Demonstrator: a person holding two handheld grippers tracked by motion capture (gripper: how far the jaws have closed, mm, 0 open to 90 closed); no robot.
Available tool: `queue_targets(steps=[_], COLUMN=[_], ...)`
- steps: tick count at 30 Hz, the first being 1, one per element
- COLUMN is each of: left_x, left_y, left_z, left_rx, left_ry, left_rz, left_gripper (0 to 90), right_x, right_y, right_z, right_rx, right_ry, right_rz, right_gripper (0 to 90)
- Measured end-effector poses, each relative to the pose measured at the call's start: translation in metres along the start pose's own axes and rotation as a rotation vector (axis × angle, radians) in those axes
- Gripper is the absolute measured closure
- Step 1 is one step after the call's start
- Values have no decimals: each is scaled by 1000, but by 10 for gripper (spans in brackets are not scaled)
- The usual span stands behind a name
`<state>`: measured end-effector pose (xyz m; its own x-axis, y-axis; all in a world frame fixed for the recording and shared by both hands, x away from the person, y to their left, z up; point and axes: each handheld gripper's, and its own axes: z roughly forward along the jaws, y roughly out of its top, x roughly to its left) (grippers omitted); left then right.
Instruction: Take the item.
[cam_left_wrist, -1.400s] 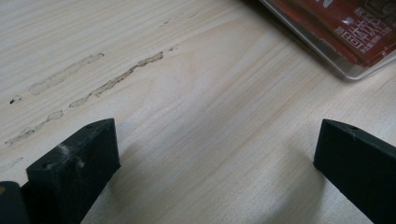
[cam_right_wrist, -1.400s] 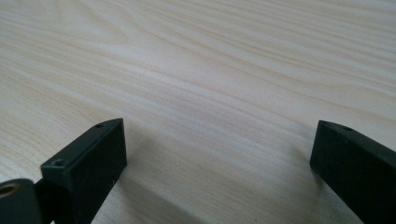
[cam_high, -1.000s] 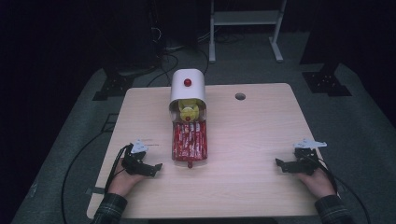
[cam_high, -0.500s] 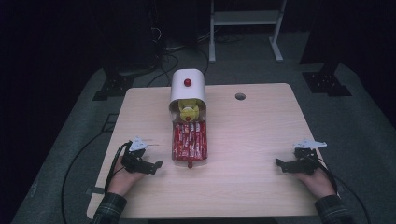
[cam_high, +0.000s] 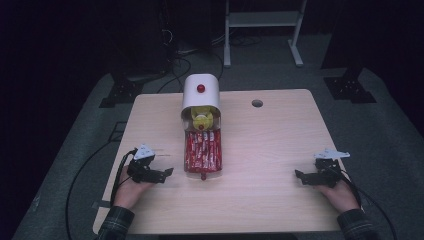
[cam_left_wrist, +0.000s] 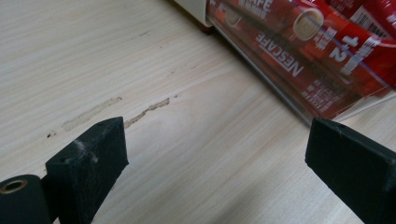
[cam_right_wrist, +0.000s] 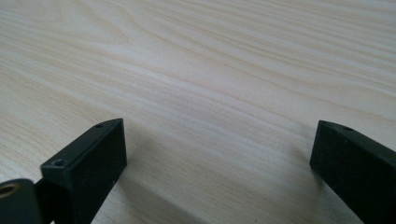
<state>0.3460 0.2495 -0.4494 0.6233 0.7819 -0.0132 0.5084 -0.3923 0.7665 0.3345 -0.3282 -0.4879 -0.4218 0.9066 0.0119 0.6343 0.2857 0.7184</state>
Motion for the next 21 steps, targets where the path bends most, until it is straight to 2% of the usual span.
queue_targets(steps=[9, 21], left_x=[-3, -7], left_y=[9, 20], left_z=[-6, -9], left_rx=[-46, -67], left_ry=[-18, -27], left_rz=[-13, -20], left_gripper=[67, 74], right_x=[0, 0], right_y=[0, 0], right_z=[0, 0], right_rx=[0, 0], right_ry=[0, 0], right_rz=[0, 0], right_gripper=[29, 30])
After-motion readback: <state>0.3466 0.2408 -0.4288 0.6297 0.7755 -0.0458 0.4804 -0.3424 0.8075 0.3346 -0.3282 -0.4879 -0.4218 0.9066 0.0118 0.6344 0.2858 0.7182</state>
